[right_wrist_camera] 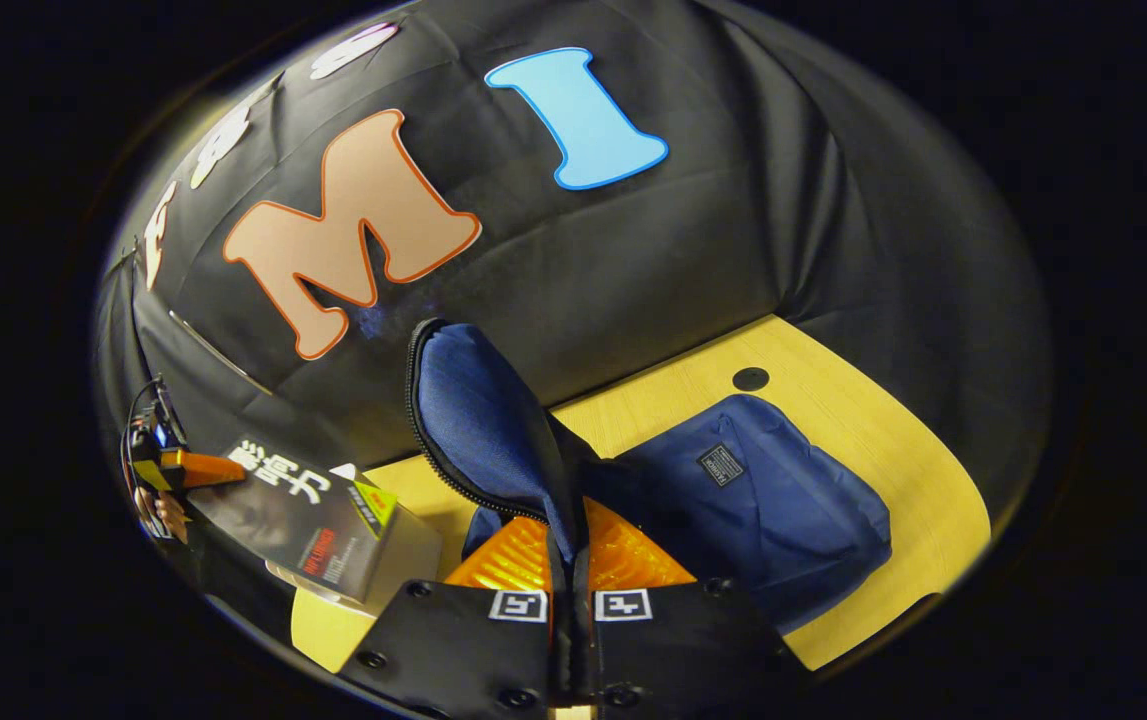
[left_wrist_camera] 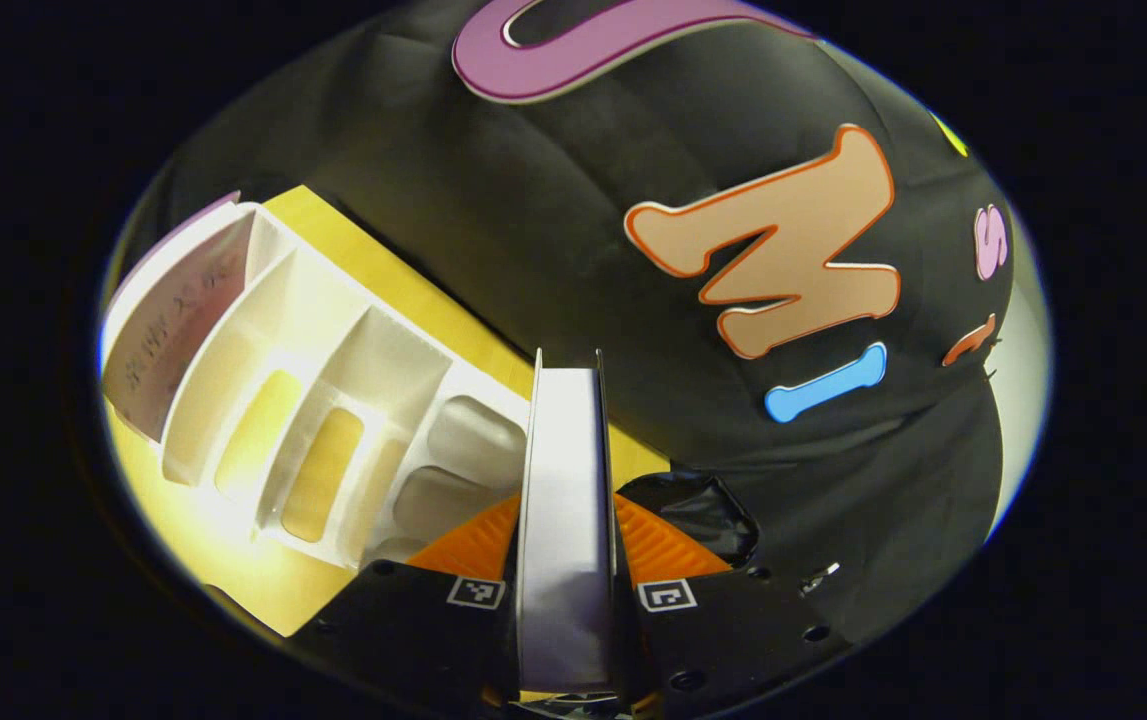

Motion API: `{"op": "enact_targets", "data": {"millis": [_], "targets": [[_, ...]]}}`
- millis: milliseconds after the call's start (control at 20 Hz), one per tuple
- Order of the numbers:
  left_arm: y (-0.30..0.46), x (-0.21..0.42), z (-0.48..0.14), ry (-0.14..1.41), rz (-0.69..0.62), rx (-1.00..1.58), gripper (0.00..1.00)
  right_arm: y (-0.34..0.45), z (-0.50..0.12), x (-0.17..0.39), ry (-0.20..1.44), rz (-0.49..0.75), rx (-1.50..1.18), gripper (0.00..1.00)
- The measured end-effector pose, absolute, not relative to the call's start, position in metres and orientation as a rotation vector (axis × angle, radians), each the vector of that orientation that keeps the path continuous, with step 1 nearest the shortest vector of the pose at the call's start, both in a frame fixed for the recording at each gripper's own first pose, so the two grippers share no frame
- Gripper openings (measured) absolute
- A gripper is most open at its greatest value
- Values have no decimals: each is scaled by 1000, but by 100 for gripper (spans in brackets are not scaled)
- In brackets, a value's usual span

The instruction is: Open the schoolbag, grab two books from the bookshelf and put them into the schoolbag.

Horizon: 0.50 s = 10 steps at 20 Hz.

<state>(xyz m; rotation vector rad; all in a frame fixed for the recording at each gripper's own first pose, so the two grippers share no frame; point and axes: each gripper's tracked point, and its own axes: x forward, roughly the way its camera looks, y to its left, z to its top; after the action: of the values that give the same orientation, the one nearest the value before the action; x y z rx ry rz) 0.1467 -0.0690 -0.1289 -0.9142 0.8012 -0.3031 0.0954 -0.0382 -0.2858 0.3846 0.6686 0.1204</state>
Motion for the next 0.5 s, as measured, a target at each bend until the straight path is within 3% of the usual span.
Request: {"op": "enact_targets", "data": {"millis": [500], "targets": [[-165, 156, -166, 863, -348, -870, 34, -44, -278, 101, 647, 128, 442, 4]]}}
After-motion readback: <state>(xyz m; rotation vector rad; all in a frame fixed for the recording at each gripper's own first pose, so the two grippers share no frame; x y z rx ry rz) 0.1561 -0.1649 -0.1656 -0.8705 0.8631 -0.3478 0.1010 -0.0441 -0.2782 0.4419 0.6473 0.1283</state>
